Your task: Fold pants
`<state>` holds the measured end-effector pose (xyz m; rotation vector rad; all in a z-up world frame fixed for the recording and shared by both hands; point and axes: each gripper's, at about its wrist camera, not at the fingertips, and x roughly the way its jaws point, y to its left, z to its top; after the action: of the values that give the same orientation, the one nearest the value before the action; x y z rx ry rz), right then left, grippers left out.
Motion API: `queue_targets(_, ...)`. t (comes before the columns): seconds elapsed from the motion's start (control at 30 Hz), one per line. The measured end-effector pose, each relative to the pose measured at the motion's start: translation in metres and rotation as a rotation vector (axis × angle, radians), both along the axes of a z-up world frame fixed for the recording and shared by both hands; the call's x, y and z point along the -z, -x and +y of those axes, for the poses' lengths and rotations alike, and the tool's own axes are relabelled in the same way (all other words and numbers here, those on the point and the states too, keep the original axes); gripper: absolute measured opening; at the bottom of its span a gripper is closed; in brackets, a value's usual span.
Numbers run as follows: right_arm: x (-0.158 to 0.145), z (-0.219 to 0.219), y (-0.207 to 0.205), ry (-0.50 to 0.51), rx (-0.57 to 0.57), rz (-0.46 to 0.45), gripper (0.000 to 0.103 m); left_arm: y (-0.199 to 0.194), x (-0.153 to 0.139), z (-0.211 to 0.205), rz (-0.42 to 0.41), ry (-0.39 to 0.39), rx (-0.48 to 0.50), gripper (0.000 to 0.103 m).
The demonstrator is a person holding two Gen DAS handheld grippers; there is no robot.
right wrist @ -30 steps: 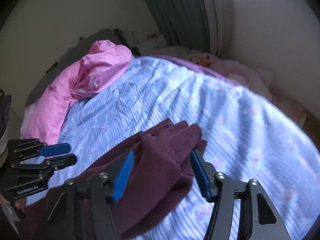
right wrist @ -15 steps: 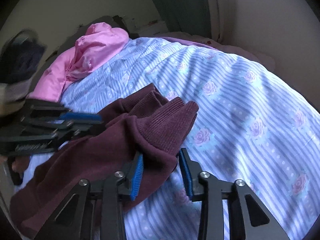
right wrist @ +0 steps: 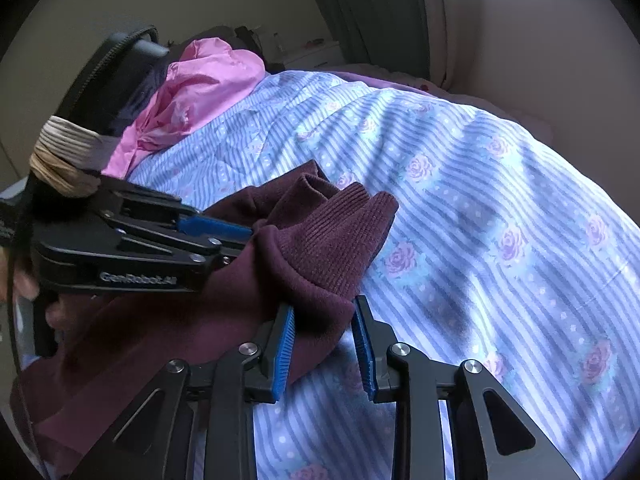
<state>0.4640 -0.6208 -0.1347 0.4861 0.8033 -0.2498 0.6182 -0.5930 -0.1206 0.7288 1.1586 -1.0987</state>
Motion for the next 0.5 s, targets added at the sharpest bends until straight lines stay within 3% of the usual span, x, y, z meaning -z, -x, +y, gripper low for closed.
queue_targets(0.1,0.001,-0.002,0.0,-0.018,0.0,-0.007,0.029,0.001,-0.005,0.005,-0.024,0.004,-0.014,0.006)
queue_targets(0.3,-0.014,-0.006,0.002,-0.044,0.001,-0.066,0.029,-0.011,-0.053,0.019,-0.037,0.098,-0.027,0.005)
queue_targets(0.43,-0.019,-0.013,0.0,-0.091,0.011,-0.101,0.029,-0.031,-0.082,0.02,-0.118,0.138,-0.063,0.001)
queue_targets(0.5,-0.019,-0.015,-0.003,-0.112,0.015,-0.108,0.029,-0.045,-0.086,0.016,-0.086,0.155,-0.097,0.001)
